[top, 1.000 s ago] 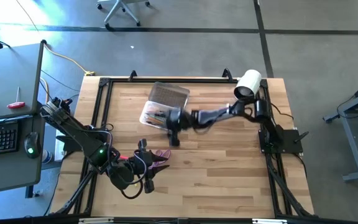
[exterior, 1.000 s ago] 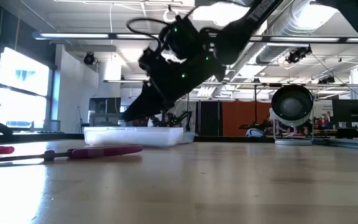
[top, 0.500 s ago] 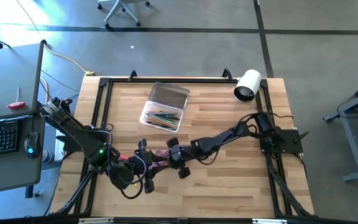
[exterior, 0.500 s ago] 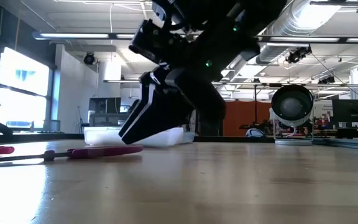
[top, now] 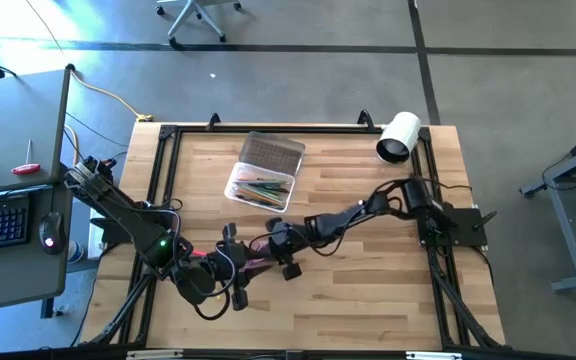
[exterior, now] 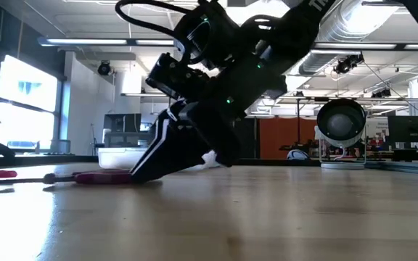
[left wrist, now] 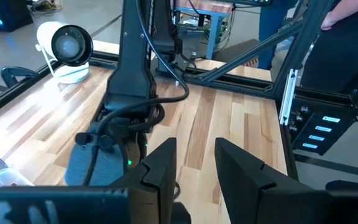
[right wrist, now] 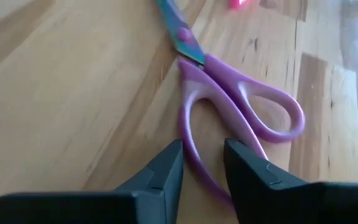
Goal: Pick & place school supplies into a supply box
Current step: Put the purple scissors into the black supply box
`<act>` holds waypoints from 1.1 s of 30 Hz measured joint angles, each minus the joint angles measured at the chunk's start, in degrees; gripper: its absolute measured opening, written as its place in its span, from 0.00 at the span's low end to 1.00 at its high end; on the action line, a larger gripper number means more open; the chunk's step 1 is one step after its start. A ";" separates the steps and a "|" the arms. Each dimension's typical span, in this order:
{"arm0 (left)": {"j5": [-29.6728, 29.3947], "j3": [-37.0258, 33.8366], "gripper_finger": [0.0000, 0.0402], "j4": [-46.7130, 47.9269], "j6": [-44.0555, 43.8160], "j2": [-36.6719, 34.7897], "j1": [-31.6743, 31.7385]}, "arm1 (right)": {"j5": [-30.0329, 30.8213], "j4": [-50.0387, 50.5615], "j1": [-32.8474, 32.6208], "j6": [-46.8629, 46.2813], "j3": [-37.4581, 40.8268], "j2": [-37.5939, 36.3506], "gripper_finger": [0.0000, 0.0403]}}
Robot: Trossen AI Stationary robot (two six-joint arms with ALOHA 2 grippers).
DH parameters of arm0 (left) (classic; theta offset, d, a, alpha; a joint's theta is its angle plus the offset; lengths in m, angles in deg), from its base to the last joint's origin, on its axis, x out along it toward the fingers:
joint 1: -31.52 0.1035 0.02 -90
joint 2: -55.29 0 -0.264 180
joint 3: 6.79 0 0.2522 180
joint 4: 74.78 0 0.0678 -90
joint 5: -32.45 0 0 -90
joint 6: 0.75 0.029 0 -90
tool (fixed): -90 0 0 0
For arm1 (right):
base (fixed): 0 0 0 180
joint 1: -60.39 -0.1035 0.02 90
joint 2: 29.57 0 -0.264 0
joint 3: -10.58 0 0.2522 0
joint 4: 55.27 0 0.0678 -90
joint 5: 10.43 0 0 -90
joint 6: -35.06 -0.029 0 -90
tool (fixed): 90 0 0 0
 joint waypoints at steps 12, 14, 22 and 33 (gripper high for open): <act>0.07 0.00 0.36 0.05 0.05 0.00 0.00 | 1.95 -1.14 -0.13 -3.82 0.17 -2.22 0.04; 0.08 0.00 0.36 0.24 0.07 0.00 0.00 | 3.43 1.98 -0.90 -4.79 0.47 -4.63 0.02; 0.11 0.00 0.36 0.04 -0.21 0.00 0.00 | 22.64 11.15 -2.40 -0.27 0.26 -16.66 0.01; -0.03 0.00 0.36 -0.59 -0.22 0.00 0.00 | 18.72 4.55 14.05 -3.28 0.28 -16.99 0.01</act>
